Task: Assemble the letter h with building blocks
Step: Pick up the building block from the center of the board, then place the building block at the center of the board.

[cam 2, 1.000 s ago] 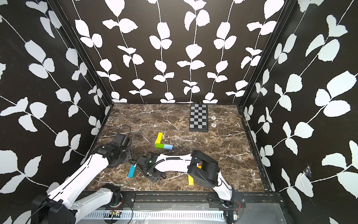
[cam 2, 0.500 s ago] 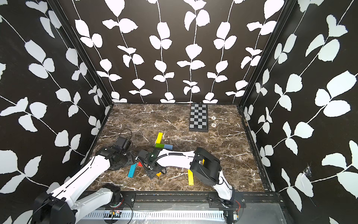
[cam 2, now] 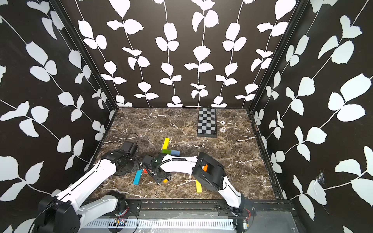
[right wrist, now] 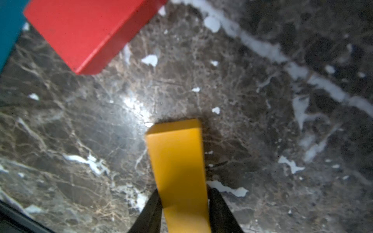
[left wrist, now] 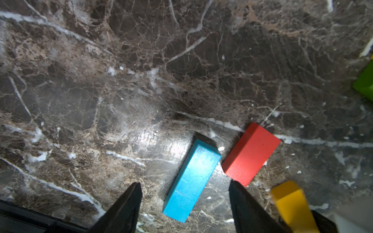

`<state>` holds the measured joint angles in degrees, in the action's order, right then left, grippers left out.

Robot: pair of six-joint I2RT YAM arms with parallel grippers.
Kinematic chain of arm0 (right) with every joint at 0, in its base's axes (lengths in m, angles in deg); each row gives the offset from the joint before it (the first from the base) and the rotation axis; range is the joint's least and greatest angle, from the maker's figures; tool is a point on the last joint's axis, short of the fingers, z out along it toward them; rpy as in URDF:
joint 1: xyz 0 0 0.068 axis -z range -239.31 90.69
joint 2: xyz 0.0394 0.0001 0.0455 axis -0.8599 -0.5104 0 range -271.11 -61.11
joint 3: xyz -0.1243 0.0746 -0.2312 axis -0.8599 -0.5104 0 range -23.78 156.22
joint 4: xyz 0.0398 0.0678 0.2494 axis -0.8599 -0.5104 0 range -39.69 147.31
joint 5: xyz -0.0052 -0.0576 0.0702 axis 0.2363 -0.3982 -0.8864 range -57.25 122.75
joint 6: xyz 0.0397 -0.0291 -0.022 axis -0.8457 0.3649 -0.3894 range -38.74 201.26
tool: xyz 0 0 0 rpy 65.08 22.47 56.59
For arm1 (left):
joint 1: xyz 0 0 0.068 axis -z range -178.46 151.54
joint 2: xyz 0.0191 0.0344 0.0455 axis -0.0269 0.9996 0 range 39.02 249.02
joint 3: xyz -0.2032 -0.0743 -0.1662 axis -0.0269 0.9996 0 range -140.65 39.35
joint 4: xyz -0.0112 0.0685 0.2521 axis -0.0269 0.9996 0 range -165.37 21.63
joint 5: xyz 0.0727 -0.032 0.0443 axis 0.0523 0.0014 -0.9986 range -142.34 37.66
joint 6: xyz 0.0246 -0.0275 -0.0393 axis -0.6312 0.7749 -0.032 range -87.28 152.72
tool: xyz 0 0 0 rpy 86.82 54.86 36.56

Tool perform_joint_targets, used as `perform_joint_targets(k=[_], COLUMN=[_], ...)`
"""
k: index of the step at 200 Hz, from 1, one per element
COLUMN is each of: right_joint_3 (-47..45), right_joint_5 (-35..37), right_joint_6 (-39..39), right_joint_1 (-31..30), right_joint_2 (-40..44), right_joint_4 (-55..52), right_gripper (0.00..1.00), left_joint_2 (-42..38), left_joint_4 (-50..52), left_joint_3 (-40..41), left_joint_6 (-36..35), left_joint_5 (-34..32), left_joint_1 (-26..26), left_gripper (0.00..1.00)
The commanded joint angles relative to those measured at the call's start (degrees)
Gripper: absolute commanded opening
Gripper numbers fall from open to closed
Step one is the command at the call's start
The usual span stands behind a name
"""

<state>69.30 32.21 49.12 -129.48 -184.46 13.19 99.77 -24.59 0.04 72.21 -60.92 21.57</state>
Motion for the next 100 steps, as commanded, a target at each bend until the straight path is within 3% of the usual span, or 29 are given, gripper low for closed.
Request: perform_joint_targets(k=[1,38,67,100], right_joint_3=[0.24,-6.17,-13.51,-11.07], right_joint_5=[1.64,4.56,5.13,3.81], right_joint_6=[-1.61,-6.29,-13.29,-16.82], right_joint_1=[0.12,1.91,6.76,7.86], right_joint_2=[-0.23,8.70,15.11,13.31], right_joint_4=[-2.03,1.54,2.43,-1.22], right_gripper=[0.31,0.21,0.21,0.21], left_joint_2=[-0.62,-1.01,0.61,-0.36], left_joint_4=[0.37,-0.37,-0.34,1.51], left_joint_3=[1.64,3.63,1.84,0.38], left_joint_6=[0.50,1.73,1.66,2.46], left_joint_5=[0.29,0.75,-1.35,-3.11], left_joint_1=[-0.25,1.10,4.02,4.92], left_gripper=[0.70,0.68,0.67,0.67])
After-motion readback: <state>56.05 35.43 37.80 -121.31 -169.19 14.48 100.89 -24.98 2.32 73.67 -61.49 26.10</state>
